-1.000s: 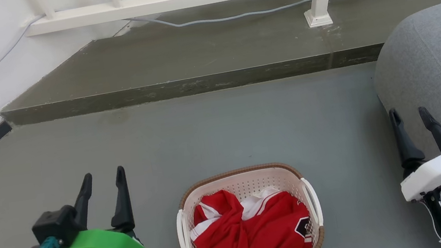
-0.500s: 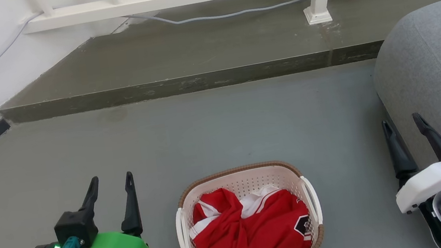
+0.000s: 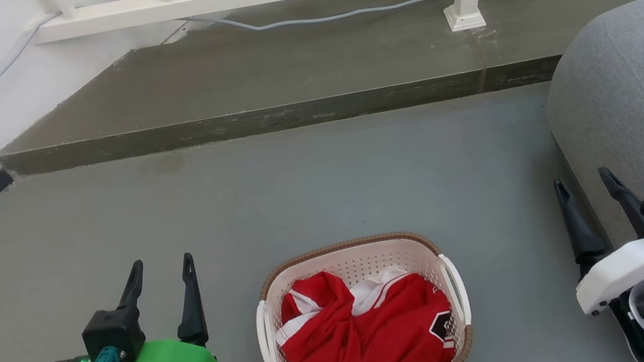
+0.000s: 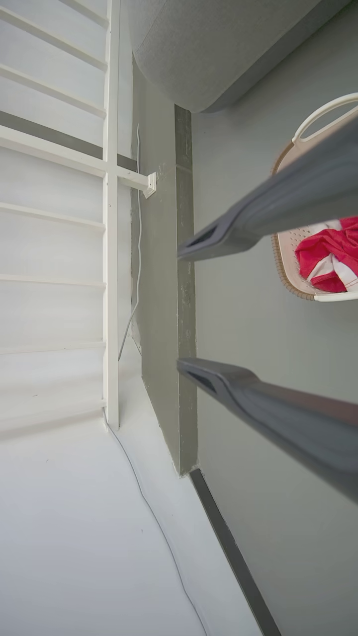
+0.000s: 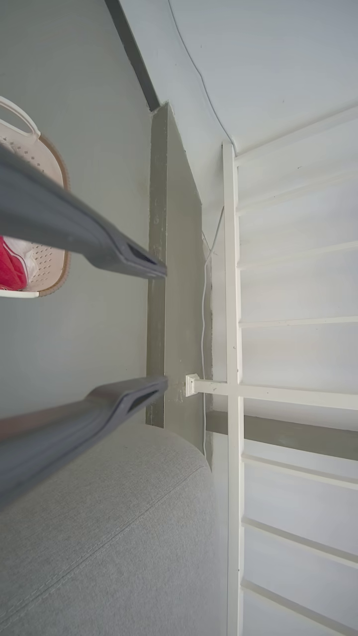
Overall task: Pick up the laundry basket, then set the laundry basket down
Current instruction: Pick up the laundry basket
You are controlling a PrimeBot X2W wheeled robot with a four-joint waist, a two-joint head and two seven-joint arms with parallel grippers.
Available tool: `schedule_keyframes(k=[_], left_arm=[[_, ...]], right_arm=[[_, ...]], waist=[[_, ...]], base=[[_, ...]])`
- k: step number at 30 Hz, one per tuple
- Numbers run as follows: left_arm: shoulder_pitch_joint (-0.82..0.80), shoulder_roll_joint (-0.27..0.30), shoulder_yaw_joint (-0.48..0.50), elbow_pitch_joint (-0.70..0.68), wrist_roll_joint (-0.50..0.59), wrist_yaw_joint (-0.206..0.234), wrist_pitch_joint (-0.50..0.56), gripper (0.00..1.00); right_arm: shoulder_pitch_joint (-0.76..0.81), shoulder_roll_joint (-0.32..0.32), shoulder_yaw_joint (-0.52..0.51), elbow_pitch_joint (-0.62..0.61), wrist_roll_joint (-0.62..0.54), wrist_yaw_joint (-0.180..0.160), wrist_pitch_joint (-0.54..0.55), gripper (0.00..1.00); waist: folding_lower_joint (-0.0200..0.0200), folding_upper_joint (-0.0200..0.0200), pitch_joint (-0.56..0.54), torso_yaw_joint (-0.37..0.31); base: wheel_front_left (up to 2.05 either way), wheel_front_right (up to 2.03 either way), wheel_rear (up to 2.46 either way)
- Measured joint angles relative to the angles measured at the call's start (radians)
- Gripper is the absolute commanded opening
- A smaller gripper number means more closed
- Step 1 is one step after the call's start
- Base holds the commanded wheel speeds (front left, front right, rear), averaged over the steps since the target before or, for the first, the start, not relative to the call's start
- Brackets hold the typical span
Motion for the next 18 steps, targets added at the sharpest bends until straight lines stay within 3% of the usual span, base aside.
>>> schedule_keyframes(k=[18], left_arm=[[-0.018,0.002,-0.006,-0.001,0.007,0.004,-0.001,1.00]], right_arm=[[-0.019,-0.001,-0.009,0.002,0.007,0.018,0.000,1.00]], waist=[[0.0000,0.0000,0.046,0.005]], base=[[0.00,0.00,0.00]])
